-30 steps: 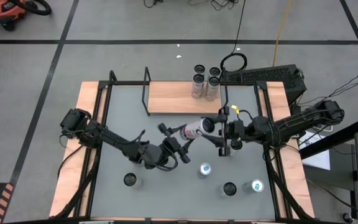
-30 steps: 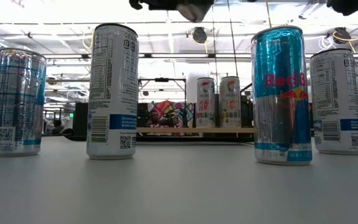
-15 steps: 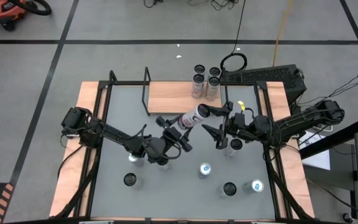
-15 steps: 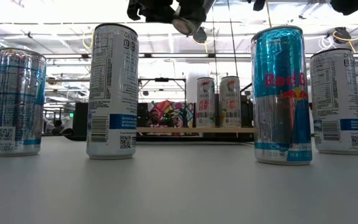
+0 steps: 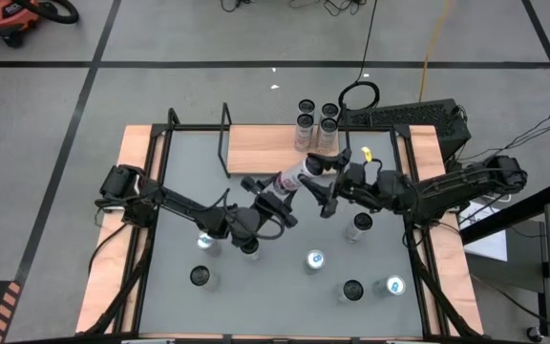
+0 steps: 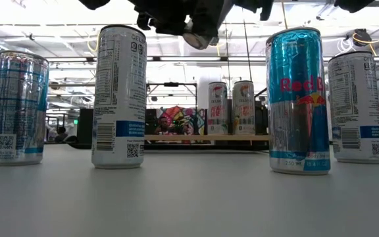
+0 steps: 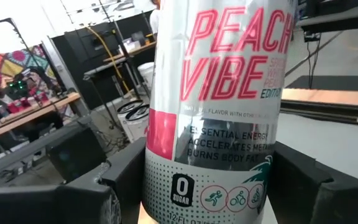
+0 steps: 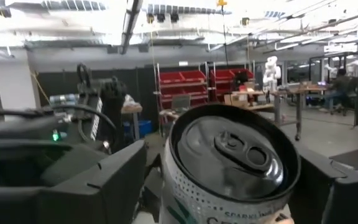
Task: Place canned beverage on shelf
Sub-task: Put the white pink soda can on the shelf aligned with the white pink soda cans
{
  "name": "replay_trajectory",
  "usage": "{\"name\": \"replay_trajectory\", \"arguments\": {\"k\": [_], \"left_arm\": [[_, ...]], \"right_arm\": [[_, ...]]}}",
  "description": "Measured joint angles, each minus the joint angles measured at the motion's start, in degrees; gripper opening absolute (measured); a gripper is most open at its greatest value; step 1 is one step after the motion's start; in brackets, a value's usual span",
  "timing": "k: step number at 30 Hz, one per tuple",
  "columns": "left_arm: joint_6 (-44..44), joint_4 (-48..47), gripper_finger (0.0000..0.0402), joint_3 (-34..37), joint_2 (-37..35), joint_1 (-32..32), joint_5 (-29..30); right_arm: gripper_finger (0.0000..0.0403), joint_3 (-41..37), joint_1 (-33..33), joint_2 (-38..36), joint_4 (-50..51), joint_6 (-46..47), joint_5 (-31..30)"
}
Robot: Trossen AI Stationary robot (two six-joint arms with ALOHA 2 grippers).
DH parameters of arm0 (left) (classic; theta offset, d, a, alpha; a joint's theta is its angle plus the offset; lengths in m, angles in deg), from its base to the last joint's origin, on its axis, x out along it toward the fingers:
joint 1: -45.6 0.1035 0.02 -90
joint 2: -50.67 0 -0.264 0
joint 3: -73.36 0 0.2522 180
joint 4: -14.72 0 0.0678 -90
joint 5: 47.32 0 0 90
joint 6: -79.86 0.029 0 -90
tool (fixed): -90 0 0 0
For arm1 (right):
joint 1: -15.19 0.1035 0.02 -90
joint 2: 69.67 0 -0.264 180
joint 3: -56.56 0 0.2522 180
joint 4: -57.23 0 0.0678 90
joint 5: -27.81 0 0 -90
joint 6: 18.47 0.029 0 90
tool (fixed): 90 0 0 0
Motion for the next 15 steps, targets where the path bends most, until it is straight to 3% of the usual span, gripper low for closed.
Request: {"name": "replay_trajectory", "arguments": {"k": [15], "left_arm": [[1.99, -0.16, 0.0254, 0.00, 0.00, -0.06, 2.48]], "right_arm": [[0.0203, 0.00, -1.25, 0.02, 0.49, -0.03, 1.39]]}}
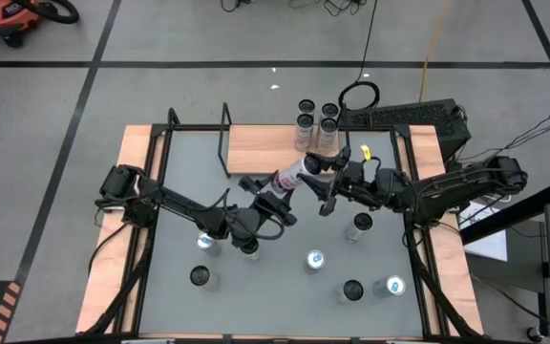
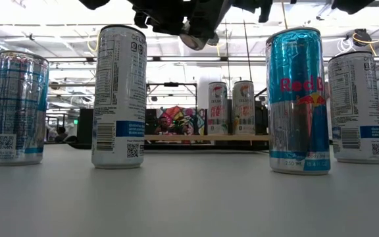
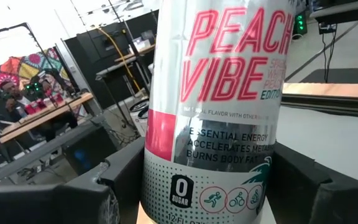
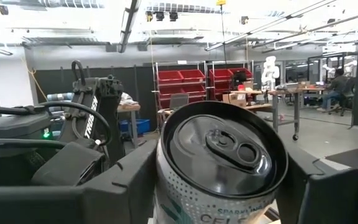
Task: Place canned beverage on shelf
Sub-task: Put the white pink soda can on the shelf aligned with the white pink soda cans
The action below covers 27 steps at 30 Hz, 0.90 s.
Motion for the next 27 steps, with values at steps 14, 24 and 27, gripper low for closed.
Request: {"name": "replay_trajectory", "arguments": {"k": [14, 24, 27], "left_arm": [[-0.19, -2.89, 0.0315, -0.11, -0.02, -1.68, -0.58], [1.44, -3.63, 0.0367, -0.11, -0.26, -4.19, 1.05], [2.82, -5.11, 0.0368, -0.11, -0.89, -4.16, 0.04]], "right_arm": [[0.0188, -0.06, -0.78, -1.25, 1.85, -4.53, 2.30], [0.0184, -0.10, -8.46, -7.23, 15.42, -6.46, 15.66], [0.0184, -0.10, -13.08, -8.44, 19.27, -7.56, 22.16]]}}
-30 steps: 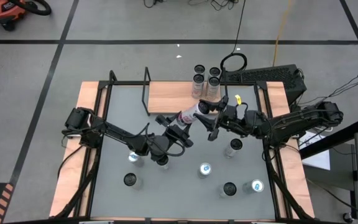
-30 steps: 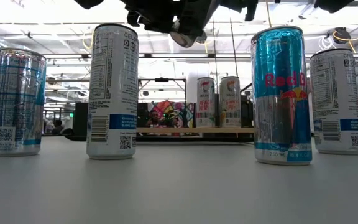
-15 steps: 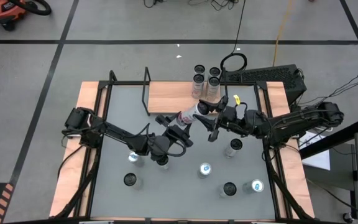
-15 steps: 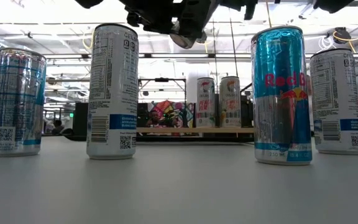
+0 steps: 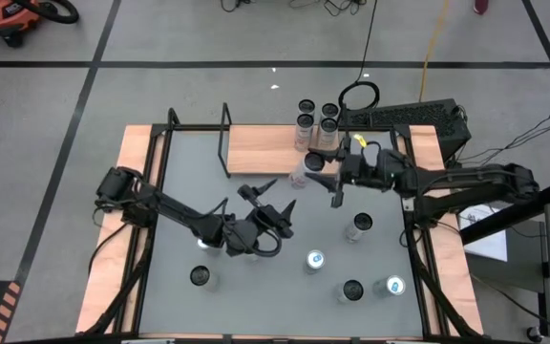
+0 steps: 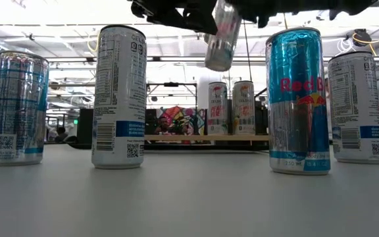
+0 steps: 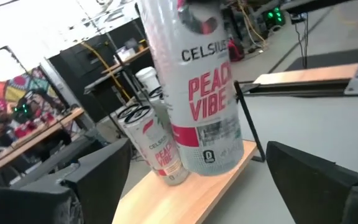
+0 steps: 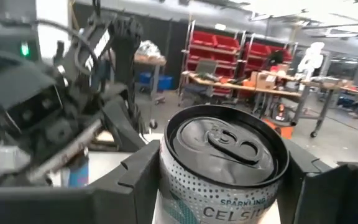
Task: Place canned beverage on shelf
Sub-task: Put the white pink soda can on the shelf aligned with the white pink soda cans
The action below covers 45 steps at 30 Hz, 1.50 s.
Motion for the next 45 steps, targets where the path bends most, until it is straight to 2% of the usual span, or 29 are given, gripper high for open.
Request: {"name": "replay_trajectory", "arguments": {"k": [4, 10, 15, 21, 26, 34, 41, 45], "left_arm": [[-0.72, -5.19, 0.0368, 0.02, -2.65, 0.03, -3.18], [-9.27, -19.83, 0.0368, 0.02, -8.53, 0.11, -13.09], [-12.51, -27.45, 0.0368, 0.07, -11.16, 1.05, -20.70], [-12.54, -28.37, 0.0368, 0.07, -12.00, 3.30, -29.01], [-14.99, -29.27, 0.0368, 0.07, -11.98, 4.21, -30.73], [-16.23, -30.01, 0.0368, 0.52, -11.98, 4.16, -31.10], [-16.59, -30.67, 0.0368, 0.53, -11.96, 4.16, -31.10], [-16.64, -31.74, 0.0368, 0.53, -11.94, 4.16, -31.10]], "right_arm": [[0.0183, 0.00, -6.77, -0.03, 3.33, -0.91, 10.55], [0.0183, 0.00, -15.31, 0.46, 4.12, -3.50, 25.76], [0.0183, 0.39, -20.96, 0.53, 3.03, -3.21, 31.78], [0.0183, 9.97, -23.69, 3.22, 10.90, -4.25, 35.16], [0.0183, 12.72, -23.58, 6.66, 18.97, -11.40, 35.36], [0.0183, 9.92, -23.60, 13.06, 18.86, -18.00, 36.52], [0.0183, 9.92, -23.65, 19.09, 13.47, -19.07, 36.10], [0.0186, 9.92, -23.63, 20.25, 12.36, -19.15, 32.45]]}}
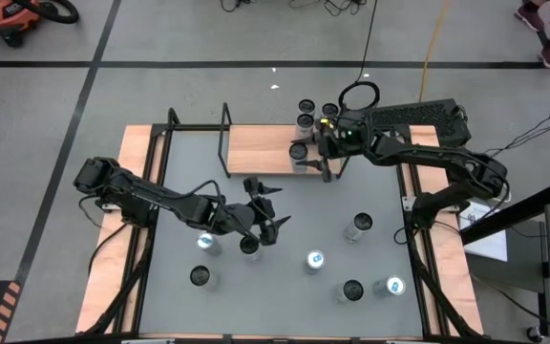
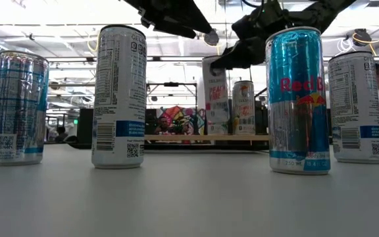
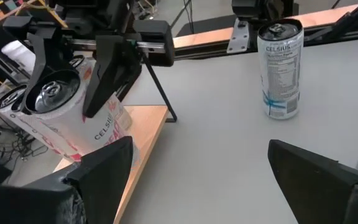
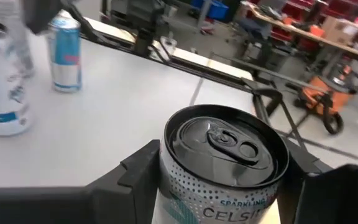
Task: Place canned beverage on shelf
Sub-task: Put the white pink soda can on the shelf aligned with the white pink soda cans
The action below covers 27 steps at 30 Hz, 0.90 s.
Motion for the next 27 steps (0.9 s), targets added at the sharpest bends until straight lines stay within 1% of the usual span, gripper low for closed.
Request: {"name": "replay_trajectory", "arguments": {"k": [2, 12, 20, 27], "left_arm": [[-0.01, -0.59, 0.0368, 0.00, 0.00, 0.00, 0.00], [-0.16, -1.24, 0.0368, 0.02, 0.00, 0.04, -0.32], [-0.19, -2.05, 0.0368, 0.01, 0.00, 0.17, -1.09], [-3.02, -4.46, 0.0368, 0.02, 0.03, 1.18, -1.44]], "right_arm": [[0.0188, 0.00, -0.02, 0.48, 0.08, -0.15, -0.78], [0.0189, 0.02, -1.85, 3.30, 0.03, 0.61, -0.65], [0.0193, 0.02, -2.12, 3.31, -0.26, 0.74, -0.69], [0.0194, 0.02, -2.95, 3.31, 0.29, 1.18, -0.87]]}}
